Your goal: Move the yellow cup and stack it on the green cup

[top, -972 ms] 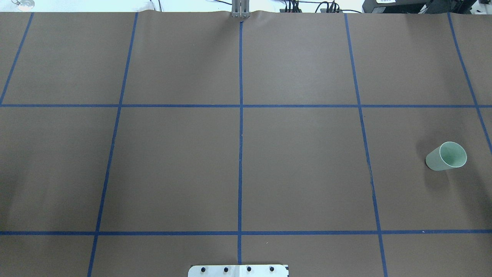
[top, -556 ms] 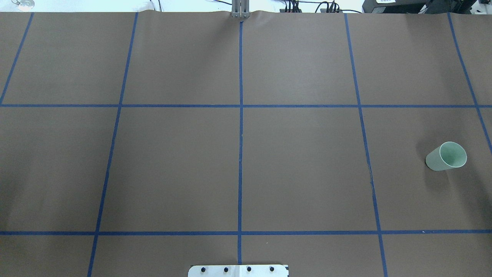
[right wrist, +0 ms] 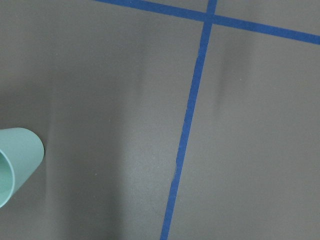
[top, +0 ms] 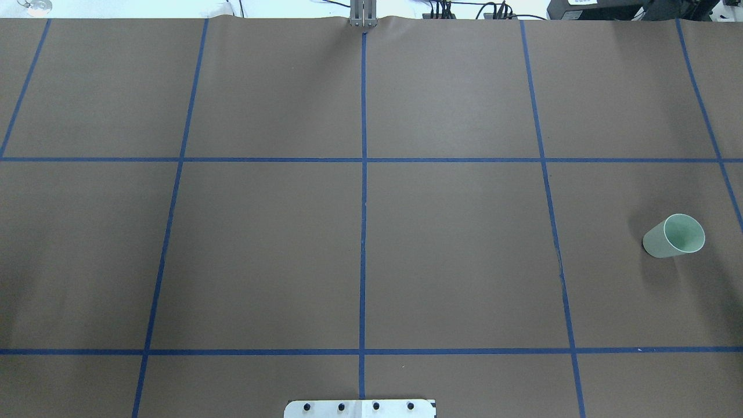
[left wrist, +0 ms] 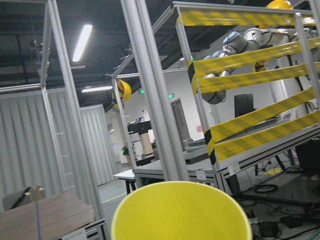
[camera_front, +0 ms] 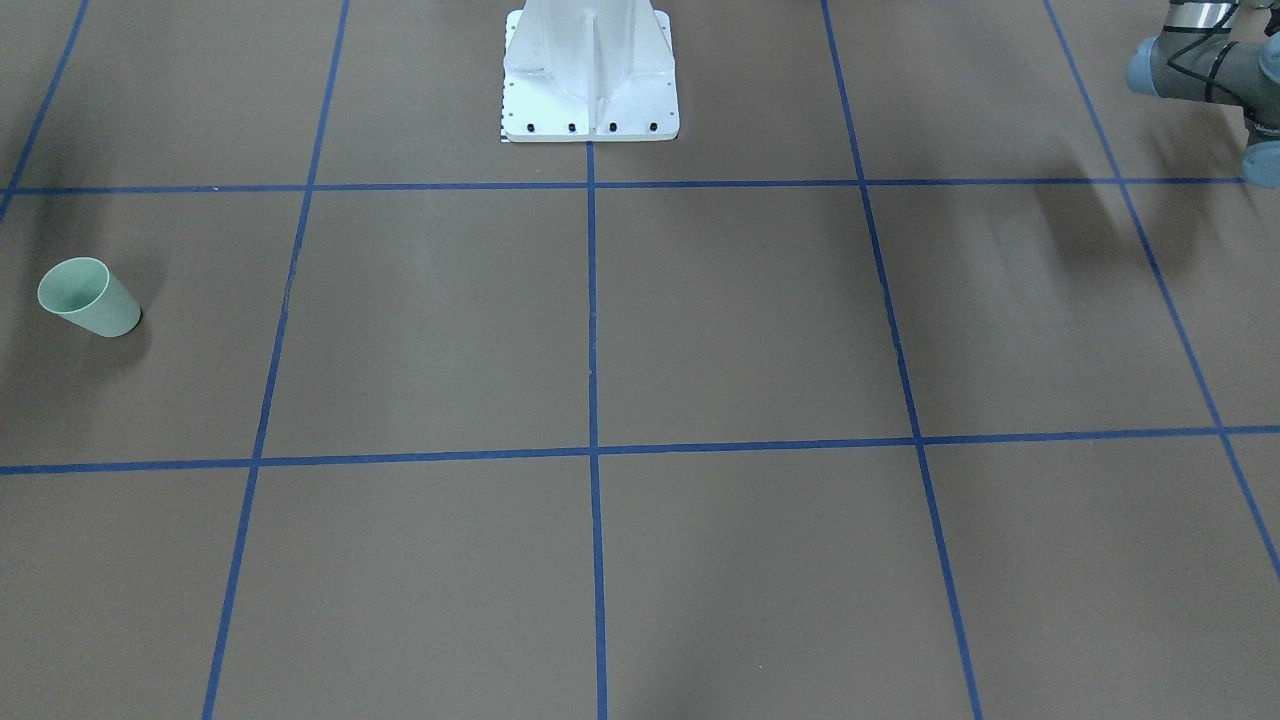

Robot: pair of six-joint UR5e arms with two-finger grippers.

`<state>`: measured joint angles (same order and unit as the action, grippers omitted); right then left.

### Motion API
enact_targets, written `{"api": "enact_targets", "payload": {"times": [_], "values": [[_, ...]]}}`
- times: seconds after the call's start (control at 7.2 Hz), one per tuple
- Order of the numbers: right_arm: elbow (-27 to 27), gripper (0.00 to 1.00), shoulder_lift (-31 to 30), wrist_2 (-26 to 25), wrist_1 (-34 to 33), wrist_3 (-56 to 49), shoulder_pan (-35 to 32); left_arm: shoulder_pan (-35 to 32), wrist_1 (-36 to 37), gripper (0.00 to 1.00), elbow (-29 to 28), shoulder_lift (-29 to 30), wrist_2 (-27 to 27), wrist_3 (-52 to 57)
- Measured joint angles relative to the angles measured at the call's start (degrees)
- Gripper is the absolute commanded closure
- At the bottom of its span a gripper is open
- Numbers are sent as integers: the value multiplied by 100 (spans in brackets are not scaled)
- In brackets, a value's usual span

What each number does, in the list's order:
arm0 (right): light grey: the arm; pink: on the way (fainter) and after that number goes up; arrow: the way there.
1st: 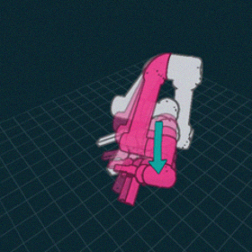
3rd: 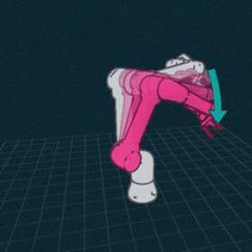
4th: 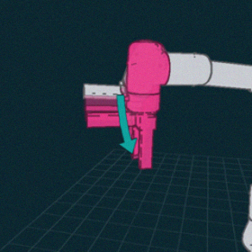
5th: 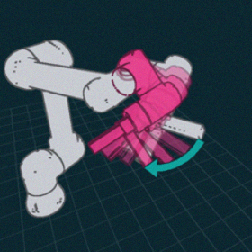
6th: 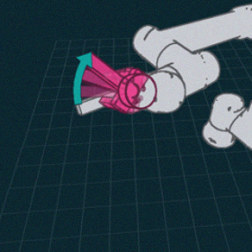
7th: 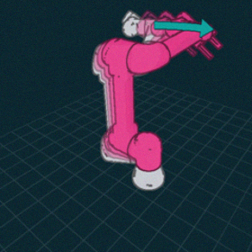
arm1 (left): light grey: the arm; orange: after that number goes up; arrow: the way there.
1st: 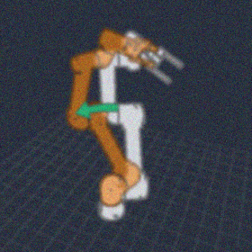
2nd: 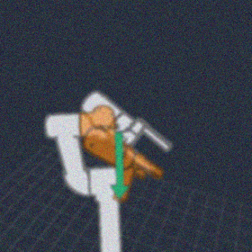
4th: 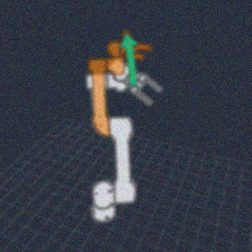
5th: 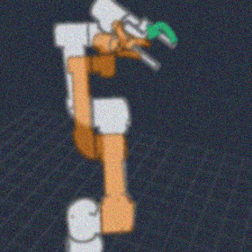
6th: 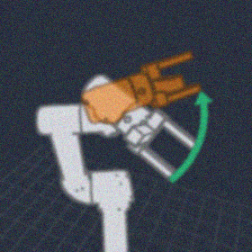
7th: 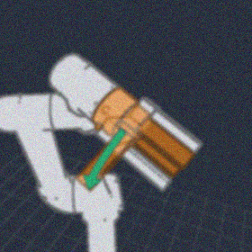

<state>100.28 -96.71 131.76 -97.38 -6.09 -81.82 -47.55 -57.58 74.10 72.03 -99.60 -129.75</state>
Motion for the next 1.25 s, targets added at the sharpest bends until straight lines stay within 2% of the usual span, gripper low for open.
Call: {"api": "enact_targets", "payload": {"times": [0.56,0.97,1.25], "values": [[-1,0,-5,15,-8,11,-1,-626,-1641,75,-33,-133,2259,14],[-10,0,-32,14,-9,12,-1,-973,-3774,75,-68,-628,3733,319],[-16,0,-67,8,-9,6,-6,-1242,-5414,75,-118,-746,4526,916]]}}
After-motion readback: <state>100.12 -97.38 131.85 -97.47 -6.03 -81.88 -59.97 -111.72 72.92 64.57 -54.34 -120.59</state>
